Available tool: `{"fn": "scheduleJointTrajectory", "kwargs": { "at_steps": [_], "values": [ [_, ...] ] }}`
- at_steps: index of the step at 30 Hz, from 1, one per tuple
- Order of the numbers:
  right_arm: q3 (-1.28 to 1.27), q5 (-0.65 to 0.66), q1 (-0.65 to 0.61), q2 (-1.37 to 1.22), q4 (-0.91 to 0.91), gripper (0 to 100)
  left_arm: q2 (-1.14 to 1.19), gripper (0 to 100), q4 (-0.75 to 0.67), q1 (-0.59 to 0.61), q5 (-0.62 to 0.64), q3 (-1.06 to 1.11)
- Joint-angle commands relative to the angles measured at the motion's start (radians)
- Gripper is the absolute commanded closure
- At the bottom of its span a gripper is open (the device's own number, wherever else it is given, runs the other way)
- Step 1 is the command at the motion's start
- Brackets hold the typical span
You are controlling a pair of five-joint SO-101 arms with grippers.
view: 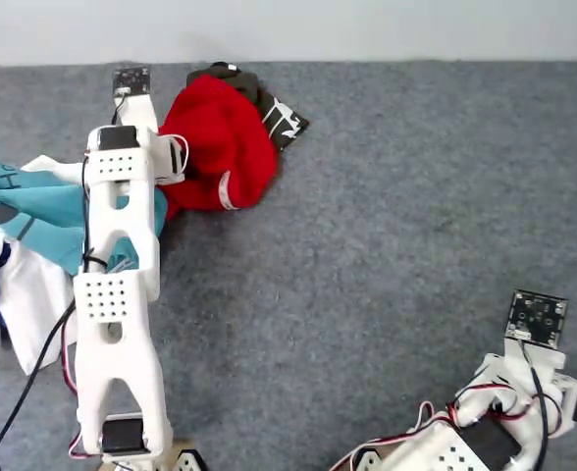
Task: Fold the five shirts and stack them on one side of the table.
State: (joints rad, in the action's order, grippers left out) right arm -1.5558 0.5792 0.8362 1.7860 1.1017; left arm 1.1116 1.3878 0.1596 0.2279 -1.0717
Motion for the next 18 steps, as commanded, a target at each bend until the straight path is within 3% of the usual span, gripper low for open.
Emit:
{"fn": "scheduleJointTrajectory", "kwargs": {
  "at_steps": [1,5,10,18],
  "values": [
    [0.008,0.011,0.004,0.005,0.001,64.1,0.023,82,0.023,0.000,0.058,-0.120],
    [0.005,0.011,0.004,0.005,0.002,64.1,0.020,99,0.110,-0.063,0.041,-0.294],
    [0.005,0.011,0.004,0.005,0.002,64.1,0.015,99,0.308,-0.175,0.041,-0.627],
    [0.005,0.011,0.004,0.005,0.002,64.1,-0.269,99,0.368,-0.394,0.014,-0.538]
  ]
}}
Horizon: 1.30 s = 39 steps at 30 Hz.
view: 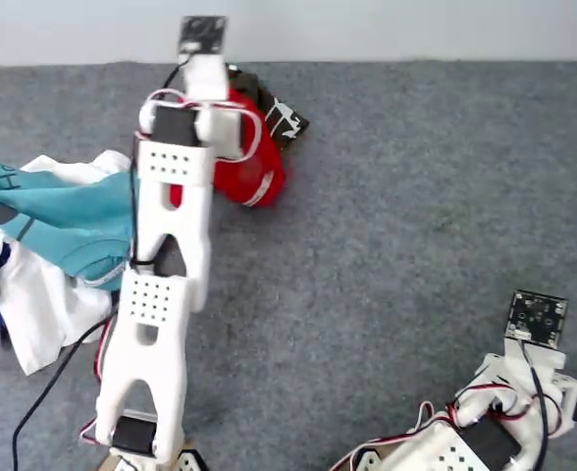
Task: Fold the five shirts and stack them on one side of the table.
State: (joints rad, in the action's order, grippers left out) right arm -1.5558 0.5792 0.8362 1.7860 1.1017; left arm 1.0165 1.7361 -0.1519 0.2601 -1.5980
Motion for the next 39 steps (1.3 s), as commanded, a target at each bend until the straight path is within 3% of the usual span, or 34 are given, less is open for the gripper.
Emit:
{"fn": "scheduleJointTrajectory", "kwargs": {
  "at_steps": [1,6,12,18,22,28,32,39],
  "values": [
    [0.005,0.011,0.004,0.005,0.002,64.1,-0.213,99,0.020,-0.110,-0.037,-0.004],
    [0.011,0.011,0.008,0.005,0.002,64.1,-0.410,99,0.021,-0.267,-0.055,0.151],
    [0.060,0.005,0.010,0.005,-0.004,64.1,-0.672,99,0.021,-0.408,-0.058,0.544],
    [0.209,0.005,0.010,0.005,0.001,64.0,-0.852,98,0.015,-0.391,-0.213,1.104],
    [0.305,0.002,0.004,0.005,-0.002,63.9,-0.861,96,0.005,-0.390,-0.253,1.343],
    [0.376,0.000,0.002,0.005,0.001,63.8,-0.868,76,0.014,-0.471,-0.290,1.449],
    [0.299,-0.008,-0.041,0.005,0.002,63.8,-0.872,78,0.020,-0.474,-0.302,1.399],
    [0.120,-0.219,-0.173,-0.004,0.059,64.1,-0.944,78,0.020,-0.350,-0.298,1.188]
  ]
}}
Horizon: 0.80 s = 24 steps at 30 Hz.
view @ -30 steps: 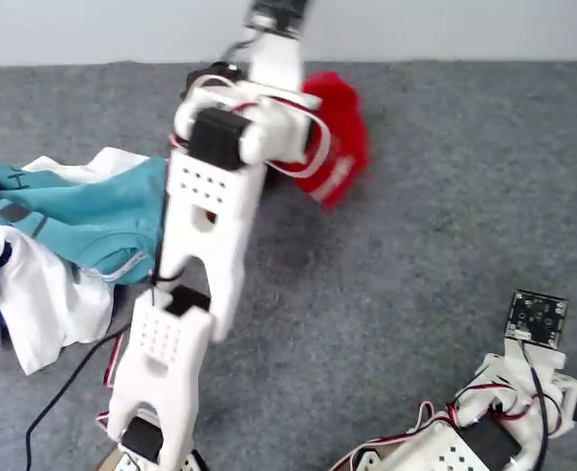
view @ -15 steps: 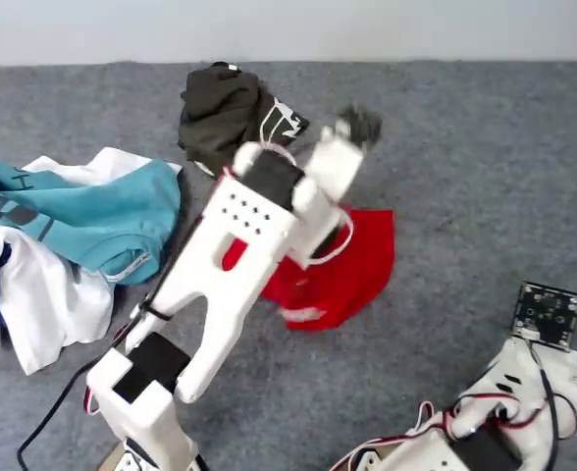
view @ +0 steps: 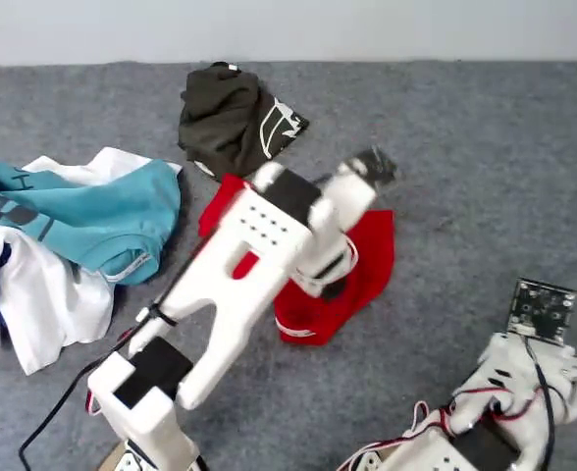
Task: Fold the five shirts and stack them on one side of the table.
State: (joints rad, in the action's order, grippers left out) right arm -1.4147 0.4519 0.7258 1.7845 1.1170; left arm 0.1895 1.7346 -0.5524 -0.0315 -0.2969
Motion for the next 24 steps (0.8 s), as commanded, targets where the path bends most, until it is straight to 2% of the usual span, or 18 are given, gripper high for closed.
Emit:
{"fn": "scheduleJointTrajectory", "kwargs": {
  "at_steps": [1,7,10,13,16,20,24],
  "values": [
    [-0.026,-0.130,-0.097,-0.002,0.070,64.1,-0.153,78,0.021,0.066,-0.006,-0.148],
    [0.023,-0.167,-0.205,-0.013,0.064,64.1,-0.417,78,0.020,0.095,-0.008,-0.268],
    [0.087,-0.169,-0.252,-0.094,0.064,64.1,-0.496,78,0.020,0.140,-0.006,-0.217],
    [0.209,-0.186,-0.275,-0.283,0.065,64.1,-0.496,78,0.018,0.227,-0.006,-0.108],
    [0.430,-0.192,-0.280,-0.575,0.136,64.1,-0.451,78,0.017,0.330,0.006,0.002],
    [0.856,-0.190,-0.283,-1.018,0.357,64.1,-0.350,78,0.020,0.459,0.091,0.050],
    [1.333,-0.189,-0.352,-1.354,0.607,64.1,-0.244,78,0.020,0.493,0.095,0.054]
  ]
}}
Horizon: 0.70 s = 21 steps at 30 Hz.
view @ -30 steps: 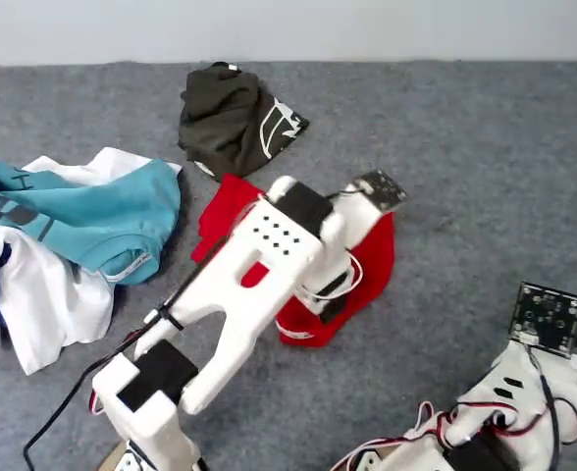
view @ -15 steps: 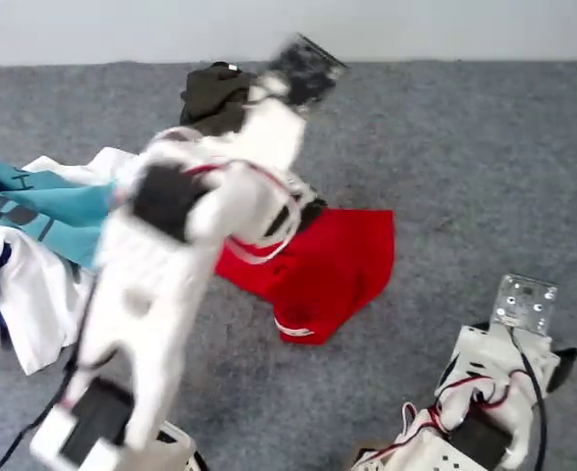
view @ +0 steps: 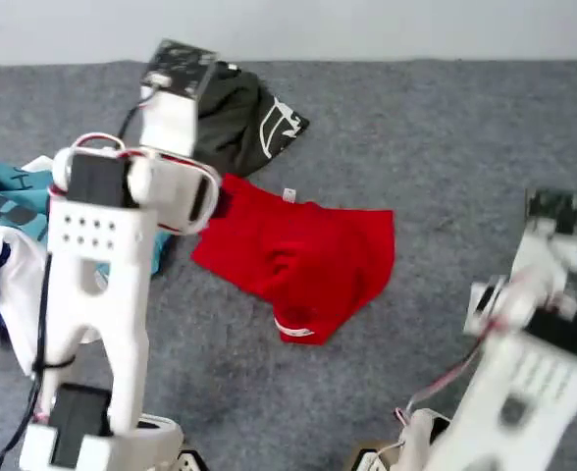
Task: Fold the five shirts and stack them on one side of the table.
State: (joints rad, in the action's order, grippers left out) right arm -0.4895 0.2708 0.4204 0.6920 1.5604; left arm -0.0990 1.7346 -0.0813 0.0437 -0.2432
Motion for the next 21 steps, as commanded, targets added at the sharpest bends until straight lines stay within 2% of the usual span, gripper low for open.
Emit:
{"fn": "scheduleJointTrajectory", "kwargs": {
  "at_steps": [1,5,8,12,16,21],
  "values": [
    [0.516,-0.009,-0.068,-0.323,0.196,64.1,0.068,78,0.020,0.021,0.020,0.001],
    [0.766,-0.046,-0.226,-0.545,0.226,65.0,0.166,78,0.015,0.012,0.021,-0.002],
    [0.824,-0.064,-0.380,-0.720,0.222,73.1,0.264,78,-0.026,0.012,0.025,-0.004],
    [0.910,-0.066,-0.519,-0.897,0.228,83.4,0.390,78,-0.038,0.003,0.025,-0.005],
    [0.987,-0.058,-0.585,-0.992,0.194,84.4,0.471,78,-0.041,-0.015,0.021,-0.088],
    [0.997,-0.058,-0.579,-1.090,0.105,84.4,0.597,78,-0.104,-0.080,0.025,-0.331]
  ]
}}
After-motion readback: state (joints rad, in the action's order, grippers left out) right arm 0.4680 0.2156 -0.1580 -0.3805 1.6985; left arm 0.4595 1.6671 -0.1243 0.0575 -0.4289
